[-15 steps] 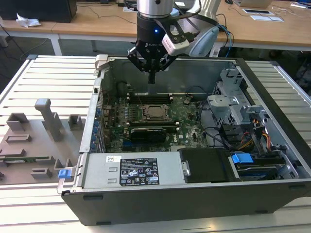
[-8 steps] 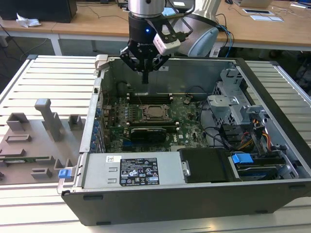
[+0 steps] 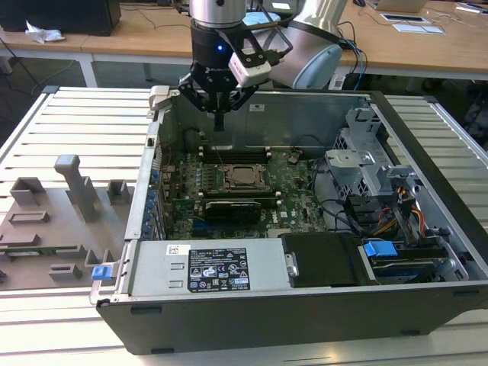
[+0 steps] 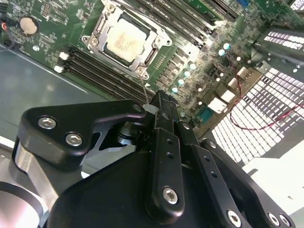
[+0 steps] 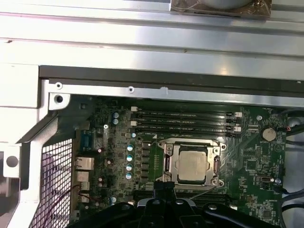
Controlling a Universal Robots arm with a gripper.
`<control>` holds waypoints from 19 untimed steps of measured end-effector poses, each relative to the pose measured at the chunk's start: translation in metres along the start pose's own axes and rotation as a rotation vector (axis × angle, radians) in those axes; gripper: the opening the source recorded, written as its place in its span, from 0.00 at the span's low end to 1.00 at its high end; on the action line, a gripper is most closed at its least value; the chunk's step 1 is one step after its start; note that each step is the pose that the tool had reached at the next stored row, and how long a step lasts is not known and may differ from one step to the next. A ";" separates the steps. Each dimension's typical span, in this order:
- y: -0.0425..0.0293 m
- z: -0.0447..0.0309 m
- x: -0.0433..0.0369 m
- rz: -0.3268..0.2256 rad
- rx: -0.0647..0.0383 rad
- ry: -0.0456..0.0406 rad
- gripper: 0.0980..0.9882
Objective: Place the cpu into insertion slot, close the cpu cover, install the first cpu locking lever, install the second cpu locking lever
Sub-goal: 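Install the first cpu locking lever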
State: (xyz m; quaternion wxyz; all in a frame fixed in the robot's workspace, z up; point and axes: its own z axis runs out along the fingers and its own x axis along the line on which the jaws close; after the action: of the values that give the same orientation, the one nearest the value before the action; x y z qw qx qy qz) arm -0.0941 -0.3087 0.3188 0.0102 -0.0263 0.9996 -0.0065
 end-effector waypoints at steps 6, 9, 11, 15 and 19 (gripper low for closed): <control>0.0006 0.0007 0.0075 0.000 0.000 0.0001 0.01; 0.0008 0.0010 0.0107 0.000 0.000 0.0001 0.01; 0.0010 0.0013 0.0133 0.000 0.000 0.0000 0.01; 0.0013 0.0031 0.0191 0.000 0.000 0.0001 0.01; 0.0017 0.0070 0.0242 0.000 0.000 0.0000 0.01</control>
State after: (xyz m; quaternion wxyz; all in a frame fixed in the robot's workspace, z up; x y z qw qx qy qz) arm -0.1182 -0.3084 0.3113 0.0102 -0.0263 0.9996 -0.0065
